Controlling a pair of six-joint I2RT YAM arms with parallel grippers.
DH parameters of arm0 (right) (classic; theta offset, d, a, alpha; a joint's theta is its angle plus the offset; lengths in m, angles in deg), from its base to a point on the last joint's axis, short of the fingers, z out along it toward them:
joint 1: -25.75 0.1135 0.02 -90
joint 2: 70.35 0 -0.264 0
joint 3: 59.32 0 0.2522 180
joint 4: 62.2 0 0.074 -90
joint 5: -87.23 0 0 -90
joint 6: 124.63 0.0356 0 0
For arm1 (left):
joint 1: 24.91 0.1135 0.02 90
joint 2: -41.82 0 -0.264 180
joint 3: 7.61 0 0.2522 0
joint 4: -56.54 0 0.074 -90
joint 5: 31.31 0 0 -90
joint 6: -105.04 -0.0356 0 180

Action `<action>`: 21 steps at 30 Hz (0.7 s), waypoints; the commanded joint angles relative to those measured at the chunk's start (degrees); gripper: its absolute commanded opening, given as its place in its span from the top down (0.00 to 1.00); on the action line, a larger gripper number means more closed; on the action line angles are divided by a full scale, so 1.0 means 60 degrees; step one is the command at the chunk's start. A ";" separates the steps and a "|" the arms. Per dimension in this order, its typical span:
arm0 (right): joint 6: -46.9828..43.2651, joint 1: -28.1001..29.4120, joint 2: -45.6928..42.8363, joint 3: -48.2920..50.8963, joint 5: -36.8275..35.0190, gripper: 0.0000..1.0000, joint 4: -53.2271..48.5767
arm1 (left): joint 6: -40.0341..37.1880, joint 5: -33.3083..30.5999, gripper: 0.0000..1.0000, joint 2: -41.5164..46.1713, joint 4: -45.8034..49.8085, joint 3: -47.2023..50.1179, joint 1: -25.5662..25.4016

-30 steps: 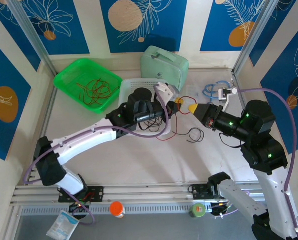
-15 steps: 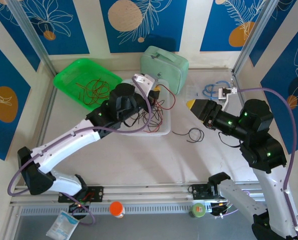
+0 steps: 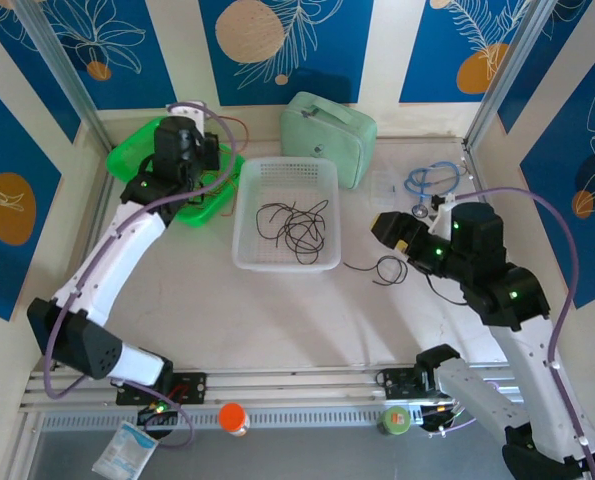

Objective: Untangle the cables

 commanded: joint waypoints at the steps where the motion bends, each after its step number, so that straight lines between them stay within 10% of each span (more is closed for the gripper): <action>1: -0.0306 0.0001 0.0120 0.0451 -0.0553 0.09 -0.0511 | 0.0299 -0.0315 1.00 -0.1029 -0.0263 -0.0413 0.0778; 21: -0.0506 0.0010 0.1063 0.2276 -0.1449 0.11 -0.0785 | 0.1086 -0.0953 1.00 -0.6547 -0.0278 -0.2452 0.2628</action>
